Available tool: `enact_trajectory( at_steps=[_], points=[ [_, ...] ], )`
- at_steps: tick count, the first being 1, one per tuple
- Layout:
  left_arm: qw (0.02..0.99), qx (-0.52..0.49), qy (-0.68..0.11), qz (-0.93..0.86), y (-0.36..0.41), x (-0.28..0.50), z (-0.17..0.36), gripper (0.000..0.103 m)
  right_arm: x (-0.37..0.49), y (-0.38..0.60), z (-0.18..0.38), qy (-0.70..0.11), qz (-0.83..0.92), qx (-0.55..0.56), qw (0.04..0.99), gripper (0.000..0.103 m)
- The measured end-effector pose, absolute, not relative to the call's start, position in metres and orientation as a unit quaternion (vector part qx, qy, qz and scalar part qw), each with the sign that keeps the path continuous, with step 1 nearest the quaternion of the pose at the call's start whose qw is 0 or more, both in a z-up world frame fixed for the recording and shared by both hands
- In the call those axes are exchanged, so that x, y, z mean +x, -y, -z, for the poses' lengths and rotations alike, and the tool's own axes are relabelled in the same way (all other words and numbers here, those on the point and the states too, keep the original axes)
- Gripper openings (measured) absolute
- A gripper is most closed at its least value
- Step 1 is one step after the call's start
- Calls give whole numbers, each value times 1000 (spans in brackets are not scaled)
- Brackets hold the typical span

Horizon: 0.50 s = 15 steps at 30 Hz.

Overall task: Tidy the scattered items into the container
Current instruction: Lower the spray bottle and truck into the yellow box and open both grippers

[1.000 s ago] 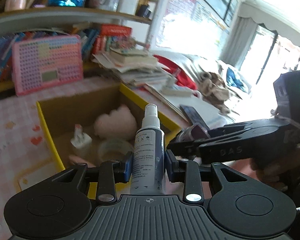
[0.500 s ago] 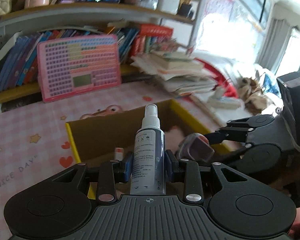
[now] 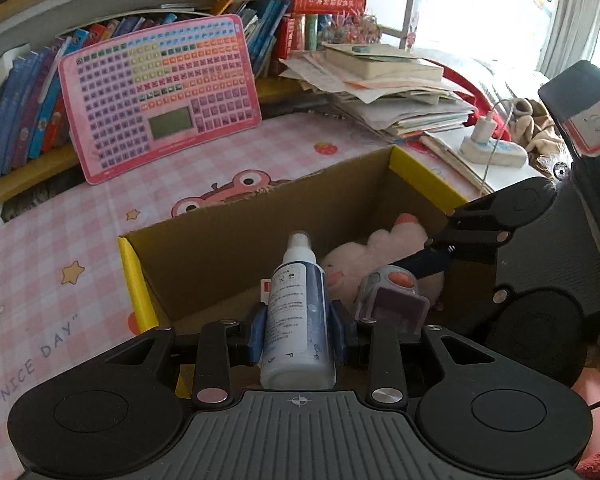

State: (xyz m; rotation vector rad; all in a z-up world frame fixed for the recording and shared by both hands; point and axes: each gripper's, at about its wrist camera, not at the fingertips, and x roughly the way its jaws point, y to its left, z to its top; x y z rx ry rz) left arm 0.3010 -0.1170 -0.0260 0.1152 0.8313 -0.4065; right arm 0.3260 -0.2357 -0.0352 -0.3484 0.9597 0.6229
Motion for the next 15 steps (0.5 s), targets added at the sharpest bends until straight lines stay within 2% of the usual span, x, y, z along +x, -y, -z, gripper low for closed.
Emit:
enact_trajectory(
  at_steps=[6, 8, 13, 15],
  points=[
    [892, 54, -405, 190, 116, 305, 28, 32, 330, 236, 38, -450, -300, -165, 825, 63],
    [897, 54, -397, 188, 116, 302, 25, 35, 331, 237, 37, -449, -299, -161, 827, 63],
    [911, 58, -367, 178, 117, 294, 12, 53, 331, 240, 32, -445, -298, -151, 831, 69],
    [918, 65, -355, 166, 118, 289, 8, 60, 328, 242, 29, -439, -296, -146, 835, 76]
  ],
)
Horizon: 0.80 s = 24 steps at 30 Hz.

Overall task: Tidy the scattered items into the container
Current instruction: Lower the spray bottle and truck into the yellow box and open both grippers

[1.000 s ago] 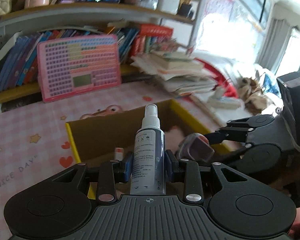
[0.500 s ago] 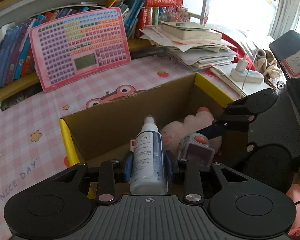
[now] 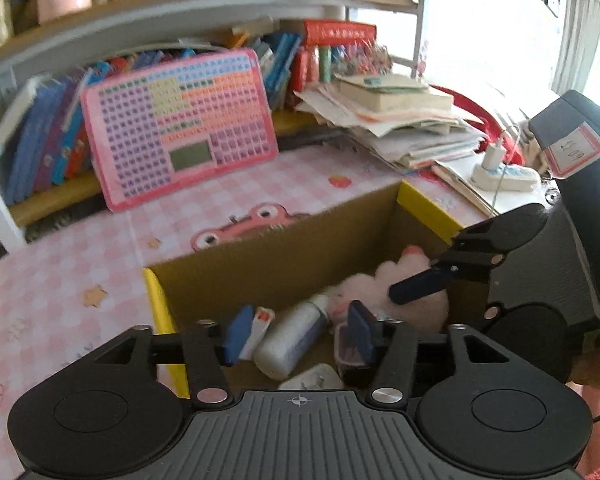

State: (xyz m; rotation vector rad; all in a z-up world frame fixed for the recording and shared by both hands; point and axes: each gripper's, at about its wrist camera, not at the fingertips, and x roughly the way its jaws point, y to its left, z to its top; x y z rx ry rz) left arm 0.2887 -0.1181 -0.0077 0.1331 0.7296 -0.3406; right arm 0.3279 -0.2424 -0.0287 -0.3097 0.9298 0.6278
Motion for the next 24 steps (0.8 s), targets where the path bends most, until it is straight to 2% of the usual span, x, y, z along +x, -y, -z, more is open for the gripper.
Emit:
enact_trajectory(
  at_steps=[4, 6, 16, 24],
  points=[
    [932, 49, -330, 139, 114, 270, -3, 80, 319, 252, 19, -426, -293, -127, 847, 84],
    [938, 33, -319, 132, 111, 259, -8, 83, 314, 258, 14, -420, -289, -111, 853, 84],
    [950, 25, -296, 95, 97, 208, -27, 93, 285, 280, -16, -384, -270, -77, 880, 85],
    [951, 31, -290, 102, 89, 172, -31, 95, 247, 283, -23, -364, -241, -65, 898, 88]
  ],
)
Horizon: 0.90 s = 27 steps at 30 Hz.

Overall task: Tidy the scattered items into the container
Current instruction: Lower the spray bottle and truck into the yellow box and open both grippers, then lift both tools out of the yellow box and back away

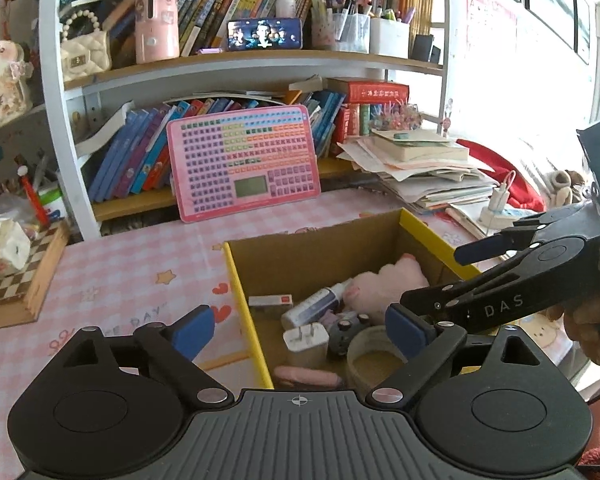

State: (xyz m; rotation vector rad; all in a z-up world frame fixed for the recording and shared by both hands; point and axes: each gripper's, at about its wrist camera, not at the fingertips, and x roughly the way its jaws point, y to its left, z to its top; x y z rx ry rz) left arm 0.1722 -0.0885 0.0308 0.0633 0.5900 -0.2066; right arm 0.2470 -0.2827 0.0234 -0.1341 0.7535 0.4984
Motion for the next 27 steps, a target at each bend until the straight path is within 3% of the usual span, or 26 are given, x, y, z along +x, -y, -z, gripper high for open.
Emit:
enact_trajectory(
  at_steps=[16, 27],
  points=[
    [952, 10, -304, 42, 49, 117, -14, 100, 166, 270, -16, -338, -124, -46, 932, 97],
    [944, 9, -327, 50, 22, 75, -2, 100, 113, 239, 8, -371, -101, -35, 922, 98]
  ],
)
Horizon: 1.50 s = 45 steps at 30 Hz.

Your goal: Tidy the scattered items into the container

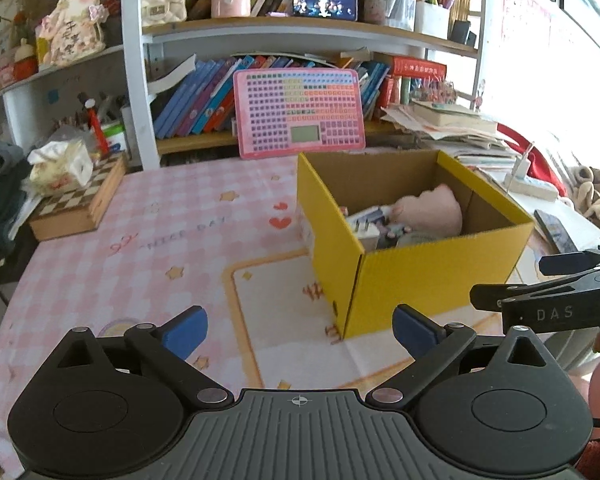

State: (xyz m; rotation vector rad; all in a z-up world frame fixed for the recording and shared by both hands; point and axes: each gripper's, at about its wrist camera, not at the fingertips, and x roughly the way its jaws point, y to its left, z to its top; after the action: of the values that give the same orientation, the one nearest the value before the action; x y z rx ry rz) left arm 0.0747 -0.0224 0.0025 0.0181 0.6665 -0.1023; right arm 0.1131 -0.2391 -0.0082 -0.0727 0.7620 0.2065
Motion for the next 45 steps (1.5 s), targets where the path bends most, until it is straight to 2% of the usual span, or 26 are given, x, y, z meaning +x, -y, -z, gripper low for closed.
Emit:
enact_trajectory(
  at_steps=[17, 45],
  points=[
    [941, 8, -335, 48, -22, 22, 1, 101, 46, 178, 8, -372, -126, -56, 918, 100],
    [932, 16, -359, 41, -54, 0, 8, 103, 19, 143, 9, -377, -131, -57, 915, 101]
  ],
)
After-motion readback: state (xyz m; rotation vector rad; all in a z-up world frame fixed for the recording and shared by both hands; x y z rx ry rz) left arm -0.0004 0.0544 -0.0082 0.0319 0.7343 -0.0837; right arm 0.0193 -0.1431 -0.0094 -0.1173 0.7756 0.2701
